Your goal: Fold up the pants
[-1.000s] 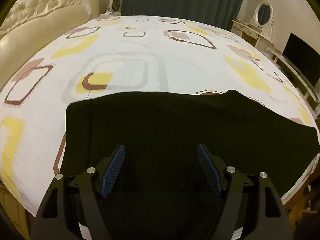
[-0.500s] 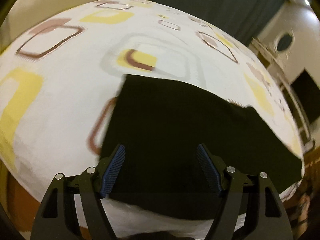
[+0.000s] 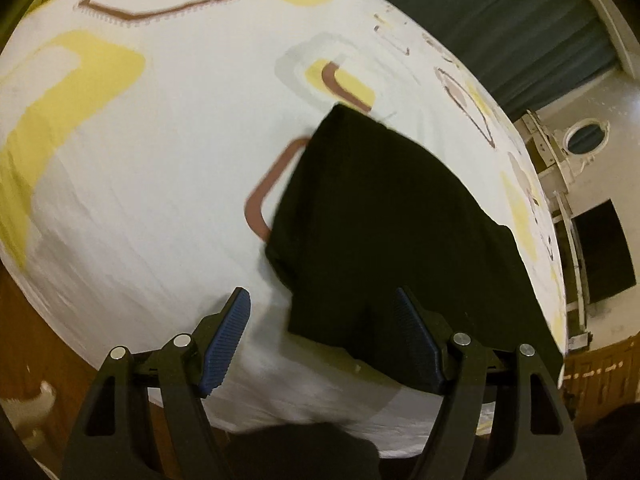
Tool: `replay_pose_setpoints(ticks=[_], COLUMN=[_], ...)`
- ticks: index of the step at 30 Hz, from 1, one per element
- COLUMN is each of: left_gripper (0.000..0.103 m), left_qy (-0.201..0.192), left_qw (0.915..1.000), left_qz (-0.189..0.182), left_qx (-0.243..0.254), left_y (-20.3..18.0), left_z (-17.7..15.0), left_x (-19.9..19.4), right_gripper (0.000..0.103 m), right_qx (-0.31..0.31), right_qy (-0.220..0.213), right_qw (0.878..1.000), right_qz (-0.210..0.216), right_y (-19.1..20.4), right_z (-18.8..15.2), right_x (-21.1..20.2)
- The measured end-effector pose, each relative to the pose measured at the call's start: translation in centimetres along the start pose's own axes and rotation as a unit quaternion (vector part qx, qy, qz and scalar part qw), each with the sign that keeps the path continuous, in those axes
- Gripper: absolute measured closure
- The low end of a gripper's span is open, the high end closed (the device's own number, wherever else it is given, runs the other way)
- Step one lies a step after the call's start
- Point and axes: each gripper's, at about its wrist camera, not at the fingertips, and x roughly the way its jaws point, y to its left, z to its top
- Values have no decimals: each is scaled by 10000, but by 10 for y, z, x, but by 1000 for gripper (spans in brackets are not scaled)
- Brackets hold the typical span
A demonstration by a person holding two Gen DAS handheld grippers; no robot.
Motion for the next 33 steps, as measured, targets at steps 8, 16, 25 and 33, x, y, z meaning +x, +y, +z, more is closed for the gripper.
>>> replay_pose_setpoints(ticks=[8, 16, 25, 33], left_gripper=[53, 95, 98, 98], left_qy=[15, 24, -412, -466], left_qw=[9960, 9931, 9973, 9958], left_qz=[-490, -339, 81, 651], left_qx=[-752, -1124, -600, -446], left_y=[8, 19, -7, 11], left_z=[2, 4, 17, 30], left_x=[-4, -4, -24, -2], right_gripper=[35, 34, 33, 33], right_qx=[-131, -76, -128, -436], right_qy=[33, -7, 19, 63], right_qw=[9999, 10000, 9999, 9980], right_qz=[-61, -31, -60, -459], right_y=[4, 1, 3, 15], right_z=[-3, -2, -1, -10], right_x=[1, 3, 3, -2])
